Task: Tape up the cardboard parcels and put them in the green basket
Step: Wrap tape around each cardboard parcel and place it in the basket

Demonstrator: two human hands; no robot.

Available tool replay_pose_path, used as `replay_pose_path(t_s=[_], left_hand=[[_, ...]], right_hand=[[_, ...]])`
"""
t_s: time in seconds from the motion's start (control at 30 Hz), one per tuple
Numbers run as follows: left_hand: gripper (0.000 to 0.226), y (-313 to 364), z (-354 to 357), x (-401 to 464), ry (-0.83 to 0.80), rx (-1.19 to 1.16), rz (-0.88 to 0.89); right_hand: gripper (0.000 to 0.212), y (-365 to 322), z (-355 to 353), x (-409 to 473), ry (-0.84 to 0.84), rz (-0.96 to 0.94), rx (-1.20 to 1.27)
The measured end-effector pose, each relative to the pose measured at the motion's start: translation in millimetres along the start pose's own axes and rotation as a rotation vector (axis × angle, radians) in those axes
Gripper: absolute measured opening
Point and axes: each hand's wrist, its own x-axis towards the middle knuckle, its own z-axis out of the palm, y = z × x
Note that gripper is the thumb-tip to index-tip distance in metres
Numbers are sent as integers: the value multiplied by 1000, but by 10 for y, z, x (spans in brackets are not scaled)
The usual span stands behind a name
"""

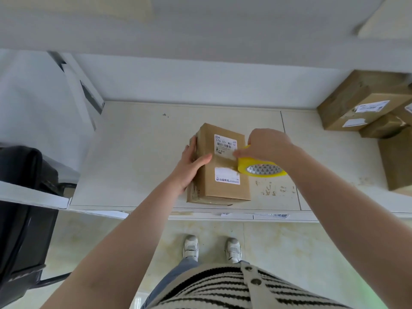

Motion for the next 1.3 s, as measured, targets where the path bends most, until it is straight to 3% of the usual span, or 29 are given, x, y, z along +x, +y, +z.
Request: replay_pose_path(t_s=[0.17, 0.3, 0.37, 0.53, 0.67, 0.83, 1.1, 1.3], left_hand=[[64, -66, -87, 30, 0, -70, -35], [82, -110, -98, -26, -15, -42, -107], [81, -170, -144, -55, 17, -25, -103], [69, -286, -149, -108, 95, -42, -55], [66, -296, -120, -99, 102, -9, -23], [51, -303, -78, -105, 91, 43, 28], [46, -300, -25, -98, 83, 75, 42], [65, -281, -41, -76, 51, 232, 8]], right_hand=[[57, -337, -27, 55, 0, -28, -97], [67, -387, -106, 73, -99, -120, 19], [65, -370, -132, 47, -120, -183, 109], [59, -379, -67, -74, 42, -224, 211], [56, -287, -36, -129, 64, -201, 269], [70, 76, 72, -63, 46, -88, -55], [78, 340, 635, 137, -113, 32, 182], [75, 377, 780, 246, -184, 50, 258]])
